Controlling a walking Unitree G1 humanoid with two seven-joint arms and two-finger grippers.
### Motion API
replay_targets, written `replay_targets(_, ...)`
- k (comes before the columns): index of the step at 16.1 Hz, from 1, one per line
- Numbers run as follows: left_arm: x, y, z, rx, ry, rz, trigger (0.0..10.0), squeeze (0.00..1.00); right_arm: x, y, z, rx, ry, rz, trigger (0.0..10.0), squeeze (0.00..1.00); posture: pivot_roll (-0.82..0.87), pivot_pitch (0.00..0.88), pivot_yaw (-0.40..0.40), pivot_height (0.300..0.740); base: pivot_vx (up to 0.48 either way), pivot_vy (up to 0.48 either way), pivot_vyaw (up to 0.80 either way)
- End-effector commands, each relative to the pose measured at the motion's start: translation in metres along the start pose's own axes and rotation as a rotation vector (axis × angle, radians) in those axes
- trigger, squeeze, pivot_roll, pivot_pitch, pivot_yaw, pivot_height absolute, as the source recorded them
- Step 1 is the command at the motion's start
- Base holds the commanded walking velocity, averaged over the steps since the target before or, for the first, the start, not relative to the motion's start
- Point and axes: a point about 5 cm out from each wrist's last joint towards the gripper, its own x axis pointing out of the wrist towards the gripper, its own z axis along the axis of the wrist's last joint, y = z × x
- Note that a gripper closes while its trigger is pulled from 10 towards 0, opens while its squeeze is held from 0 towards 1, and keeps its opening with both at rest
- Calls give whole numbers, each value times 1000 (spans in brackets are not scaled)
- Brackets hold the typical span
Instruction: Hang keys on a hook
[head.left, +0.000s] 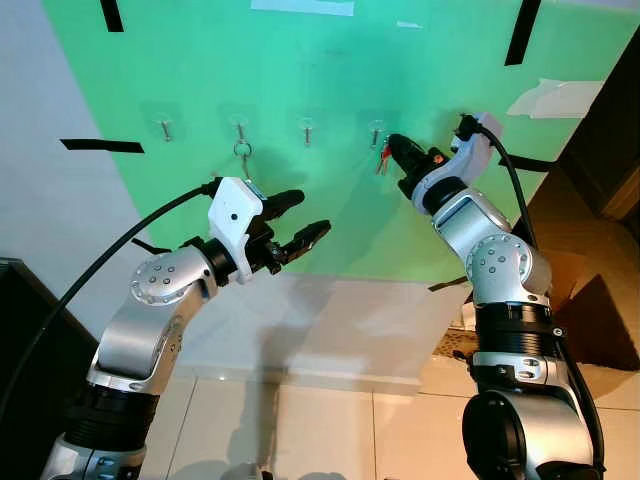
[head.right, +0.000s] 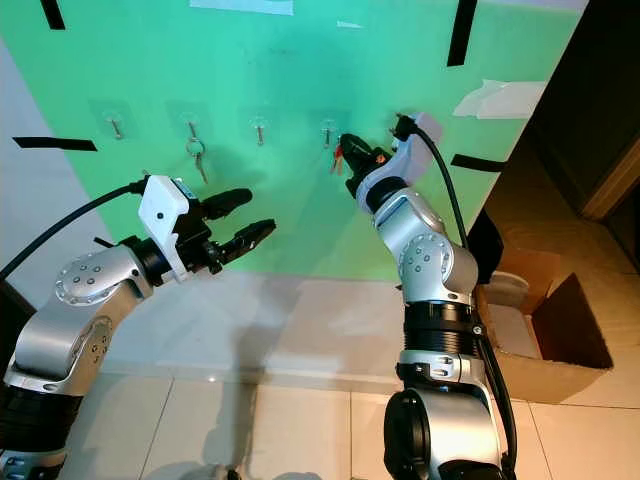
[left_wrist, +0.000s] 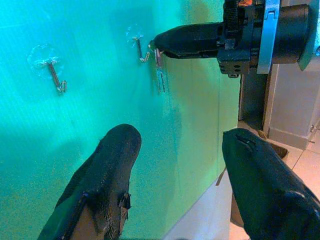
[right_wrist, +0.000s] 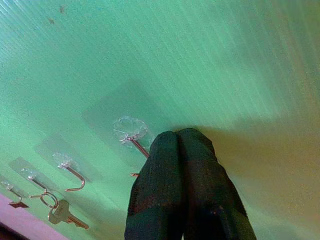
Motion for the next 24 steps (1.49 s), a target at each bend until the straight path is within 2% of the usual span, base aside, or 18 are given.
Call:
replay_targets(1,2,1,0,3,11,-5,10000,0,3,5,3,-10,-2,2,10000,0,-3,0,11,740,0,0,0)
replay_targets(6,0,1,-1,1,16,-5,10000,0,11,14,-2,-30,24,7,10000,0,2,0,6,740,0,0,0)
replay_targets(12,0,1,-1,0,18,-9,10000,0,12,15,-8,-25,46,0,10000,0,-2,0,12,740,0,0,0)
replay_targets(19,1,1,0,8,24,-16,10000,0,8,2,-22,-49,95,-75,10000,0,2,0,19,740,0,0,0)
replay_targets(24,4,1,0,8,22,-23,10000,0,7,0,-23,-62,97,-87,10000,0,-7,0,26,740,0,0,0)
